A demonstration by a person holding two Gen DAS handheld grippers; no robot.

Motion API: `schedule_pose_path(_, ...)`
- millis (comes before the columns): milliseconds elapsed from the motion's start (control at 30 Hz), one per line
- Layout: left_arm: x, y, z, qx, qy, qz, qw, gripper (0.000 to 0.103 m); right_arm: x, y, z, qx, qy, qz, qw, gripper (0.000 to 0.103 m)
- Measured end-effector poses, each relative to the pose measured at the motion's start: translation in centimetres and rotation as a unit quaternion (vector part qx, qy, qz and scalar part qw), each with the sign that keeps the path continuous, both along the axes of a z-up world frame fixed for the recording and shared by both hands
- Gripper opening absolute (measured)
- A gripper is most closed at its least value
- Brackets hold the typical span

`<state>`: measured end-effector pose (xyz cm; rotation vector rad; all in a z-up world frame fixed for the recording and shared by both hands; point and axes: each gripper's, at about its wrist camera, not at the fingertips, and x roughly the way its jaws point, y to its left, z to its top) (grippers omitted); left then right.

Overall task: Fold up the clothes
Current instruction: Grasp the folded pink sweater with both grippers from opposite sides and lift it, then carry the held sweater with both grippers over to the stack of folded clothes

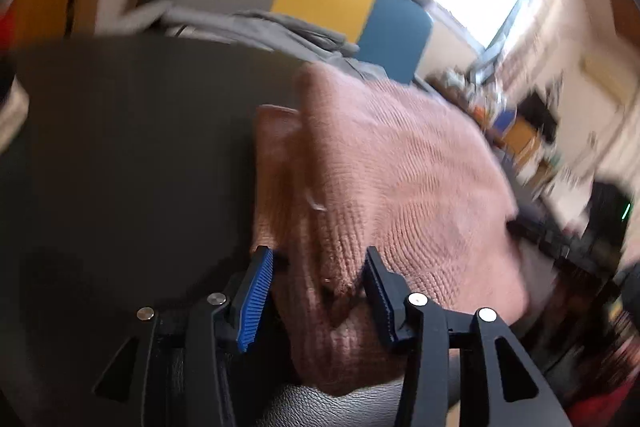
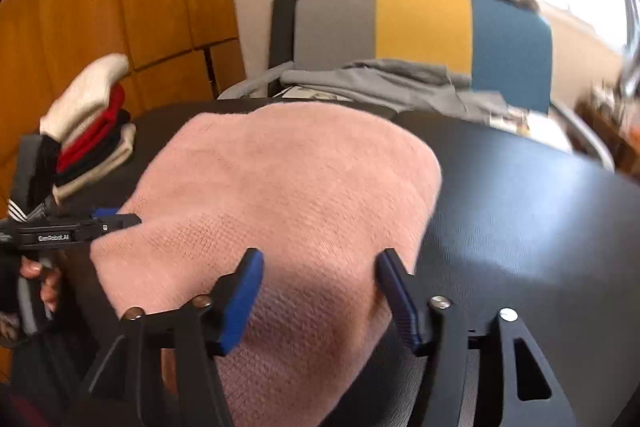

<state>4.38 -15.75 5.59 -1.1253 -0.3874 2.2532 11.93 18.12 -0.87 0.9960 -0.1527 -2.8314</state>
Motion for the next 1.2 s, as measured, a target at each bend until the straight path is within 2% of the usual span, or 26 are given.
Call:
schedule_pose_path(67,-0.6,-1.6,-0.2,0.062,-0.032,0.018,0.9974,0.048,0.5,1.9,-0.3,-0.078,-0.012,-0.020,0.997,0.065)
schedule_pose_path(133,-1.3,-2.7,-0.2,0.121,-0.049,0.028,0.9911,0.054,0.9,3.8,-1.0,-0.175,-0.023,-0.031,0.984,0.067)
schedule_pose_path(233,-2.8,-3.2,-0.7,0.153,-0.072,0.038,0.9849,0.068,1.1,6.2,-2.5,-0.305,-0.039,-0.042,0.951,0.069)
schedule_pose_path(333,-4.6,-2.8,-1.3,0.156,-0.098,0.034,0.9823,0.079,0.6,6.8,-3.9,-0.361,-0.050,-0.048,0.930,0.070)
schedule_pose_path(400,-5.7,-2.4,-1.6,0.139,-0.106,0.031,0.9841,0.086,0.2,6.7,-4.5,-0.375,-0.055,-0.049,0.924,0.071)
schedule_pose_path(467,-6.7,-2.1,-1.7,0.116,-0.106,0.022,0.9873,0.086,-0.4,6.8,-5.1,-0.386,-0.062,-0.048,0.919,0.072)
schedule_pose_path(533,-7.4,-1.8,-1.8,0.112,-0.107,0.013,0.9878,0.088,-0.9,7.0,-5.5,-0.401,-0.068,-0.044,0.913,0.073)
schedule_pose_path(600,-8.0,-1.5,-2.0,0.118,-0.117,0.001,0.9861,0.088,-1.7,7.1,-6.1,-0.410,-0.076,-0.040,0.908,0.074)
schedule_pose_path(700,-8.9,-1.2,-2.1,0.131,-0.123,-0.015,0.9836,0.088,-2.9,7.0,-6.0,-0.405,-0.084,-0.037,0.910,0.074)
schedule_pose_path(833,-10.0,-1.8,-2.3,0.174,-0.136,-0.017,0.9752,0.088,-3.3,8.2,-5.7,-0.415,-0.081,-0.035,0.905,0.075)
schedule_pose_path(933,-10.3,-0.5,-2.2,0.159,-0.132,-0.036,0.9778,0.089,-3.6,8.3,-5.8,-0.416,-0.089,-0.019,0.905,0.076)
schedule_pose_path(967,-10.4,0.1,-2.1,0.149,-0.129,-0.045,0.9794,0.091,-3.7,8.0,-5.8,-0.413,-0.089,-0.010,0.906,0.079)
schedule_pose_path(1033,-10.6,1.8,-1.8,0.118,-0.121,-0.074,0.9829,0.101,-4.3,6.9,-5.4,-0.389,-0.094,0.003,0.917,0.086)
schedule_pose_path(1100,-10.7,3.1,-1.7,0.081,-0.110,-0.099,0.9856,0.101,-4.9,5.6,-5.1,-0.354,-0.099,0.016,0.930,0.094)
schedule_pose_path(1200,-10.9,4.0,-1.6,0.057,-0.106,-0.121,0.9853,0.101,-5.7,4.0,-4.9,-0.306,-0.106,0.021,0.946,0.095)
